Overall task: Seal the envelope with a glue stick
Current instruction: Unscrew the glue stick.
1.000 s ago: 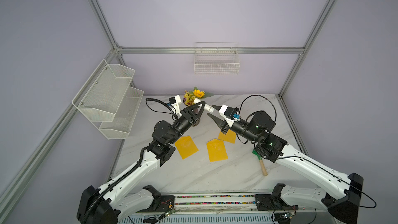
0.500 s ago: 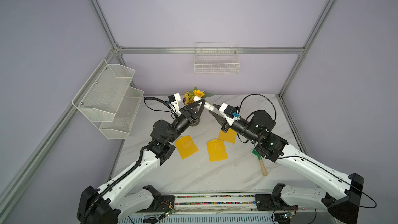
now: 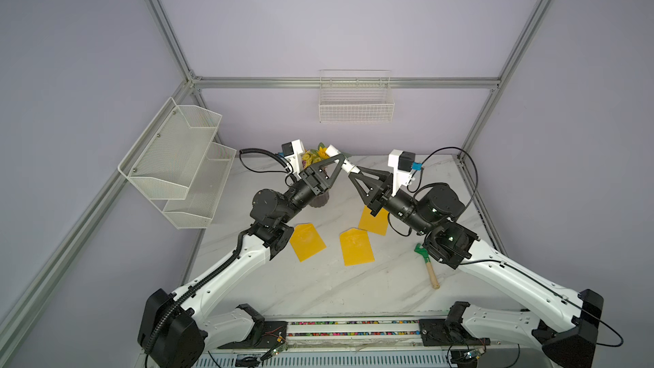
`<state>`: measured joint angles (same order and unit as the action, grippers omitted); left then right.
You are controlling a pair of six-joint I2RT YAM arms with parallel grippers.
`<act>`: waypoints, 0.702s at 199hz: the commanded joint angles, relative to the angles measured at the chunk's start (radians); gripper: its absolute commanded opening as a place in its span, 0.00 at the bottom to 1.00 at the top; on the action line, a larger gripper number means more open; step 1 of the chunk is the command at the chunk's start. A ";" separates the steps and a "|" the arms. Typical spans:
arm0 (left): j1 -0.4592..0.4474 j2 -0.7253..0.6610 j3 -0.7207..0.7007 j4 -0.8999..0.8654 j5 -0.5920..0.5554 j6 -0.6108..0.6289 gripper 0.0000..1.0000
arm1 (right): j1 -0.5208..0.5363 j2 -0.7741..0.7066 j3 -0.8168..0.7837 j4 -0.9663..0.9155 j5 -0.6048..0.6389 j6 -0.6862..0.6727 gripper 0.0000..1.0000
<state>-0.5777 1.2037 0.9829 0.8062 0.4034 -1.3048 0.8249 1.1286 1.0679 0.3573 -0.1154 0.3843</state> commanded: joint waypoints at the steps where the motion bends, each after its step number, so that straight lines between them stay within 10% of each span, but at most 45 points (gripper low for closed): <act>1: -0.001 0.003 0.137 0.105 0.234 0.166 0.01 | 0.007 -0.001 -0.074 0.217 -0.146 0.569 0.08; 48: -0.002 0.093 0.351 0.336 0.655 0.141 0.02 | 0.009 0.053 -0.129 0.577 -0.312 1.011 0.12; 80: -0.004 0.101 0.400 0.324 0.738 0.163 0.02 | 0.011 0.142 -0.145 0.829 -0.358 1.183 0.12; 111: -0.004 0.056 0.372 0.128 0.721 0.323 0.02 | 0.011 0.126 -0.153 0.765 -0.348 1.103 0.15; 140: -0.004 -0.028 0.346 -0.146 0.637 0.528 0.03 | 0.010 -0.004 -0.146 0.454 -0.280 0.833 0.41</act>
<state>-0.5632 1.2736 1.3403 0.8574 1.0370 -0.9943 0.8394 1.1965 0.9298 1.1278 -0.4557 1.4014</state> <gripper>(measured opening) 0.258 0.349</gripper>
